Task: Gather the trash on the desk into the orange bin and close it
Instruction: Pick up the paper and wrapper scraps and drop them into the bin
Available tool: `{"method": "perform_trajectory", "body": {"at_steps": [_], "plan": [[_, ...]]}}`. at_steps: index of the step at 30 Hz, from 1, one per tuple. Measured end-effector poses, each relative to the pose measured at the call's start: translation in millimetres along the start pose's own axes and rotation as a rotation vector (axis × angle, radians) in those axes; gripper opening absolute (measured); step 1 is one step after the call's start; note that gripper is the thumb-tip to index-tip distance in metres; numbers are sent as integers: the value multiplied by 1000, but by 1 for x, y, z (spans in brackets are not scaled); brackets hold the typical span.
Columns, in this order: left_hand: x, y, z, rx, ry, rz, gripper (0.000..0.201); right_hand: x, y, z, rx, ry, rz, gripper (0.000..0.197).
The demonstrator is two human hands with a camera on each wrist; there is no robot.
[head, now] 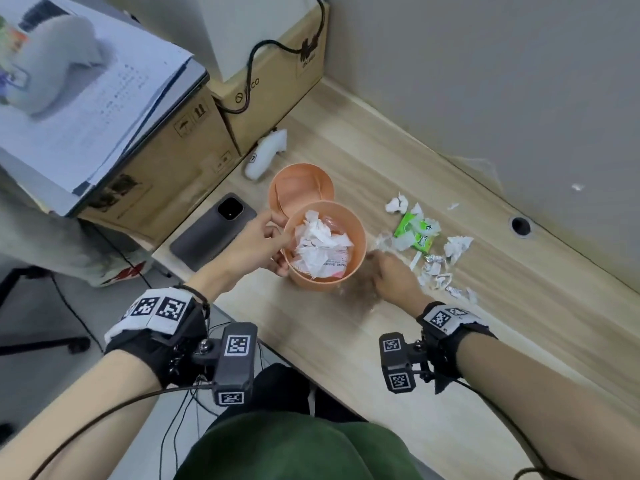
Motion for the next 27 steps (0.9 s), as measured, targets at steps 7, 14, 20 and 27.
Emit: {"method": "perform_trajectory", "body": {"at_steps": [7, 14, 20, 27], "plan": [[2, -47, -13, -118, -6, -66, 40, 30, 98, 40, 275, -277, -496, 7], [-4, -117, -15, -219, 41, -147, 46, 18, 198, 78, 762, -68, -666, 24], [-16, -135, -8, -225, 64, -141, 44, -30, 87, 67, 3, 158, -88, 24], [-10, -153, -7, -284, 32, -156, 39, -25, 63, 79, -549, -73, -17, 45]]}}
Point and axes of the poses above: each hand's wrist, its own z-axis away from the middle knuckle, its own y-axis out of the back of the hand, x = y × z, the point moved 7 cm from there along -z, towards the middle knuckle, and after that the axes turned 6 degrees about x, right-handed, at the moved point
